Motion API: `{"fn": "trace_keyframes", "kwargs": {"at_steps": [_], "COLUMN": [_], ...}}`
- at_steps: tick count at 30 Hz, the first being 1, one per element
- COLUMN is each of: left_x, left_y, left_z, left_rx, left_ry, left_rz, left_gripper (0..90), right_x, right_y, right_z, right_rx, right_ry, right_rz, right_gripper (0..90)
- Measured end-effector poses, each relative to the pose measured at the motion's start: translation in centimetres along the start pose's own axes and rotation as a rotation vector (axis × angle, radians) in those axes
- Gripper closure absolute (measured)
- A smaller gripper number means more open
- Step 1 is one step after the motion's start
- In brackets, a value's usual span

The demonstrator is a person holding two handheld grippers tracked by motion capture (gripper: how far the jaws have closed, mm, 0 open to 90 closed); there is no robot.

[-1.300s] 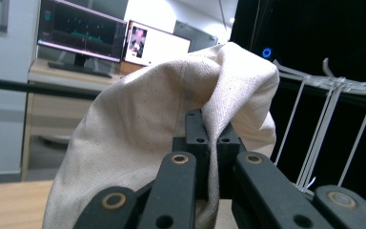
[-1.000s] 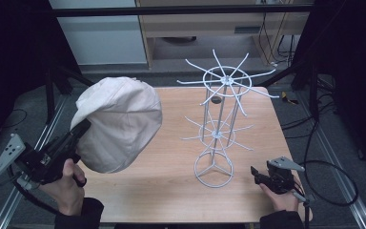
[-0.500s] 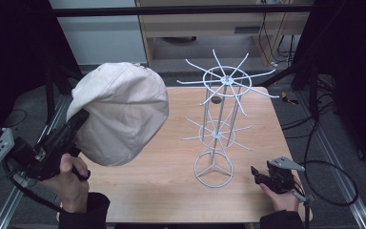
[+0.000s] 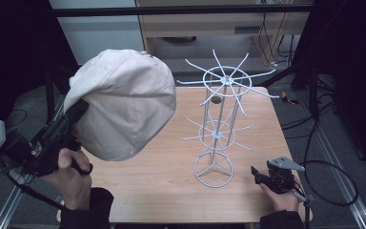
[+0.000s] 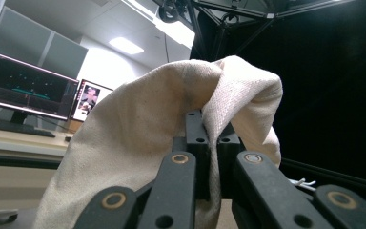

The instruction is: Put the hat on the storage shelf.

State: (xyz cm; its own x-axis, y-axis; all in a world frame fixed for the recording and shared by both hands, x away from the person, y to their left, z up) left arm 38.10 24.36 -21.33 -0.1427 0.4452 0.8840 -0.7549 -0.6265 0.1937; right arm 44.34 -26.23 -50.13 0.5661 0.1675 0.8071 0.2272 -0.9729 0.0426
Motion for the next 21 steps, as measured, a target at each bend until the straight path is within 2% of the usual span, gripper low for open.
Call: {"fn": "trace_keyframes", "kwargs": {"at_steps": [12,21], "left_x": [-0.4,-1.4], "left_y": [0.5,0.9], "left_z": [2.1,4.2], "left_rx": [-0.028,-0.047], "left_ry": [0.001,-0.022], "left_rz": [-0.017,-0.03], "left_gripper": [88.3,88.3], "right_x": [0.0,0.0], "right_y": [0.0,0.0], "right_z": [0.0,0.0], "right_rx": [0.002,0.006], "right_ry": [0.002,0.001], "right_rz": [0.002,0.003], "right_gripper": [33.4,33.5]}}
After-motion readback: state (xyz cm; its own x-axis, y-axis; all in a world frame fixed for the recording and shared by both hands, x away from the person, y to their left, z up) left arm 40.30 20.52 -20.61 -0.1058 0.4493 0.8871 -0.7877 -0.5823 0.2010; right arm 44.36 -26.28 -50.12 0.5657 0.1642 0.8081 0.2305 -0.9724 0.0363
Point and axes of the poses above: each handheld gripper's, and its own axes: z roughly forward along the jaws, x roughly out of its top, y roughly to its right, the point moved 3 cm from there along z, roughly forward along the jaws, and after that the axes turned 5 degrees about -x, right-handed, at the moved point
